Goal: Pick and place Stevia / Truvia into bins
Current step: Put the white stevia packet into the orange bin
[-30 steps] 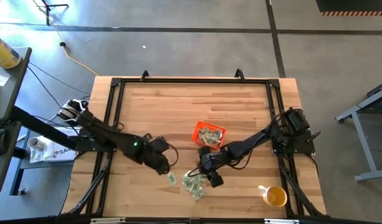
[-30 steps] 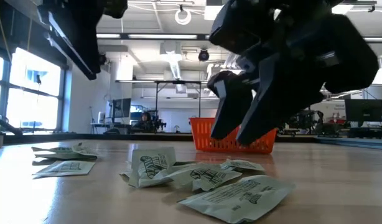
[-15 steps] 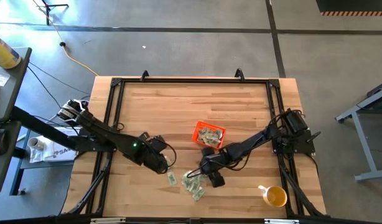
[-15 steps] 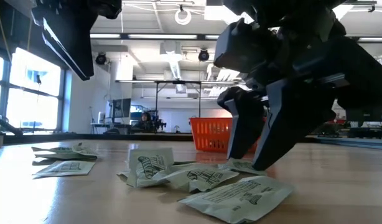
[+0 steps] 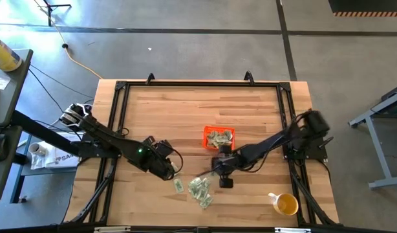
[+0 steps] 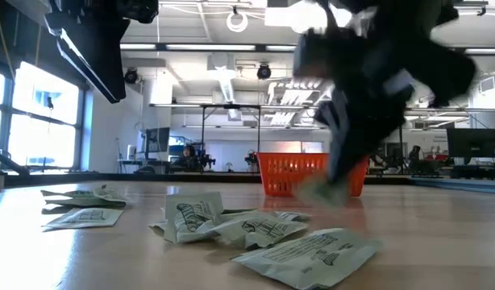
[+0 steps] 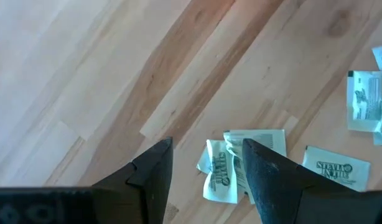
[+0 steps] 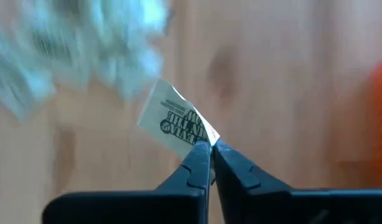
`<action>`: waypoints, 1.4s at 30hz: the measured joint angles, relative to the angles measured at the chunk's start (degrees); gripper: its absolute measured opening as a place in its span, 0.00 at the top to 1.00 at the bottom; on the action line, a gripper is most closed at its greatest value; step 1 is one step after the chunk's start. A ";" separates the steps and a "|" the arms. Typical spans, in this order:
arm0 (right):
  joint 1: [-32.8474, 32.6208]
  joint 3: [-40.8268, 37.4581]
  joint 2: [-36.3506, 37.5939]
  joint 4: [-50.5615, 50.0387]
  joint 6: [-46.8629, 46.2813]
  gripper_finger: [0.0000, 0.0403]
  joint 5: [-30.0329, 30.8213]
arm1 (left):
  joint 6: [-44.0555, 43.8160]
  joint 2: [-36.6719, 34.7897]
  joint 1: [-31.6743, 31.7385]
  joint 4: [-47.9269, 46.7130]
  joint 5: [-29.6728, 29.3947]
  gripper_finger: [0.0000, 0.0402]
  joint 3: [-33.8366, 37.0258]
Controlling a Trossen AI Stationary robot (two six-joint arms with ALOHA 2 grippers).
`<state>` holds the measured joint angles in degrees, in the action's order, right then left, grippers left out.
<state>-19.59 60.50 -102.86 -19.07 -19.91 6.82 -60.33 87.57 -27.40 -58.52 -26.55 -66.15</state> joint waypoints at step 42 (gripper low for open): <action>7.06 -3.30 15.38 -19.45 -9.84 0.37 8.91 | 8.08 4.15 8.32 -0.95 15.86 0.44 1.51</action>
<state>-12.53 57.20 -87.48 -38.53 -29.75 15.74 -52.25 91.72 -19.08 -59.46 -10.69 -64.64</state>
